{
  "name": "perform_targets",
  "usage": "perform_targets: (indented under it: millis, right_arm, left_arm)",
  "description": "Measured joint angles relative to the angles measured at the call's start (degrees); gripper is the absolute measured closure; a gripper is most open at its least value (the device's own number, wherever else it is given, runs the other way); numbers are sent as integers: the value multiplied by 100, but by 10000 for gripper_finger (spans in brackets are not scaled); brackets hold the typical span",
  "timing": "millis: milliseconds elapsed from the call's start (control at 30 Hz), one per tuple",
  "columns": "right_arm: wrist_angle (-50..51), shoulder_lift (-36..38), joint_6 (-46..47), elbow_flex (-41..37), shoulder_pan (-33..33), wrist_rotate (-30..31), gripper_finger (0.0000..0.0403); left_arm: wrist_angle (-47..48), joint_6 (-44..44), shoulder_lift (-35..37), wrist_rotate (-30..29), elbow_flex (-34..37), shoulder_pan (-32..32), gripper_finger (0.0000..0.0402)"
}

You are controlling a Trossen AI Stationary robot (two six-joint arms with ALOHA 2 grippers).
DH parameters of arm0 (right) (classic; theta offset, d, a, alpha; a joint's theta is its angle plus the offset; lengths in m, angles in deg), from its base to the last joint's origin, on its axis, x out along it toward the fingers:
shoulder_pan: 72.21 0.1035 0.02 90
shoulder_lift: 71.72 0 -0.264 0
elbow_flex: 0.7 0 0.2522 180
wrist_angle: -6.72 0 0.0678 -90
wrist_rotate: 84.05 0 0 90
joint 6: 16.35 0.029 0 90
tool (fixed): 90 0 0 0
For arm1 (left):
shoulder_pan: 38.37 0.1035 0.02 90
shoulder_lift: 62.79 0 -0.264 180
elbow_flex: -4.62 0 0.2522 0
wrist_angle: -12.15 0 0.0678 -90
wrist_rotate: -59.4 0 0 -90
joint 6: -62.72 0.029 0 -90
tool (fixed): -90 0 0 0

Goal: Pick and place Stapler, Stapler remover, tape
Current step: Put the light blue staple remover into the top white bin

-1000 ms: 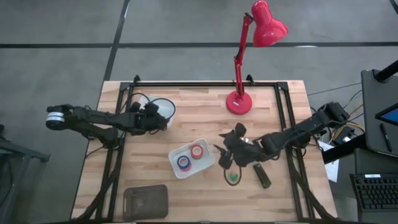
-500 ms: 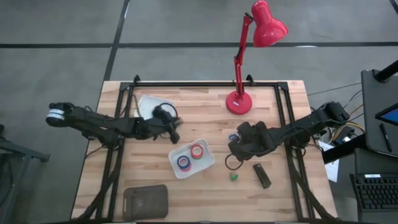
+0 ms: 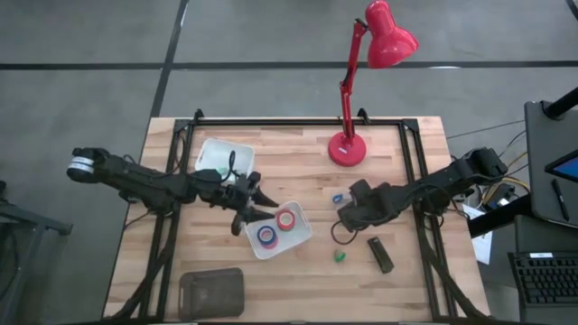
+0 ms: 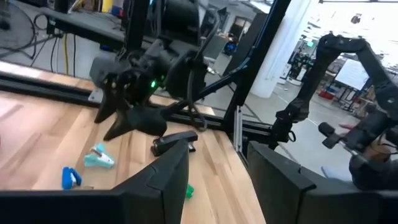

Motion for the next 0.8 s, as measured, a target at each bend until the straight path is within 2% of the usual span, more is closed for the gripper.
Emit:
perform_targets:
  millis: [167,500,800]
  right_arm:
    - [-42,0,291,-183,-9,-276,170]
    - [-853,0,369,-651,-39,-431,182]
    - [-972,0,502,-873,-180,-555,184]
  left_arm:
    - [-101,34,0,3,0,-30,234]
    - [-130,74,0,-13,-2,-30,234]
    - [-135,119,0,-15,-2,-30,234]
